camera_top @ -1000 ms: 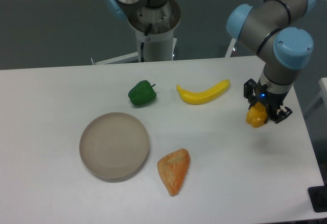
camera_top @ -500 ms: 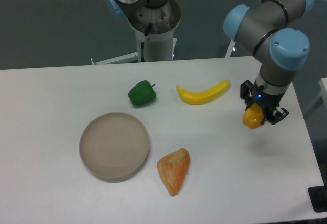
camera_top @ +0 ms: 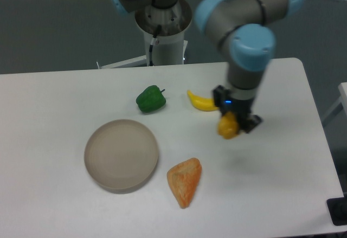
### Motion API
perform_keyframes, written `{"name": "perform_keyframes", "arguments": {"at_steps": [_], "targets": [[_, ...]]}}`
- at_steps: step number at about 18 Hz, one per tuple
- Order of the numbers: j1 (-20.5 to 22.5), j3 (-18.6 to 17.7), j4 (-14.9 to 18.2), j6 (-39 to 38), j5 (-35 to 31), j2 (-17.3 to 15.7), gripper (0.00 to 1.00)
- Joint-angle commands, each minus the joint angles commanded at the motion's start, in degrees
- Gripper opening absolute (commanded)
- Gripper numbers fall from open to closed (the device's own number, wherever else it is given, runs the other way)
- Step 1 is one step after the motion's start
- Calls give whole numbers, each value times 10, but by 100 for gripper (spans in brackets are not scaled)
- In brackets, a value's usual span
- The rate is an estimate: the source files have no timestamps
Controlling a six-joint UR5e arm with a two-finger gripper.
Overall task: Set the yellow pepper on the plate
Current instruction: 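Carry the yellow pepper over the beige plate and lower it, then open the gripper to release the pepper onto the plate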
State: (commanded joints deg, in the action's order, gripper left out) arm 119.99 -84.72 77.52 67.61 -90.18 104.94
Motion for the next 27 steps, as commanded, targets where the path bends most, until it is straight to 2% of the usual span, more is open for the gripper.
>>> {"name": "perform_keyframes", "arguments": {"at_steps": [3, 9, 17, 22, 23, 26, 27], "targets": [[-57, -3, -4, -53, 1, 8, 18], [-148, 2, -8, -124, 3, 56, 20], [-194, 1, -25, -165, 3, 104, 25], [-208, 1, -28, -180, 1, 116, 35], [-209, 1, -28, -180, 1, 118, 42], [-209, 2, -43, -180, 0, 119, 72], [-209, 3, -64, -182, -1, 120, 97]]}}
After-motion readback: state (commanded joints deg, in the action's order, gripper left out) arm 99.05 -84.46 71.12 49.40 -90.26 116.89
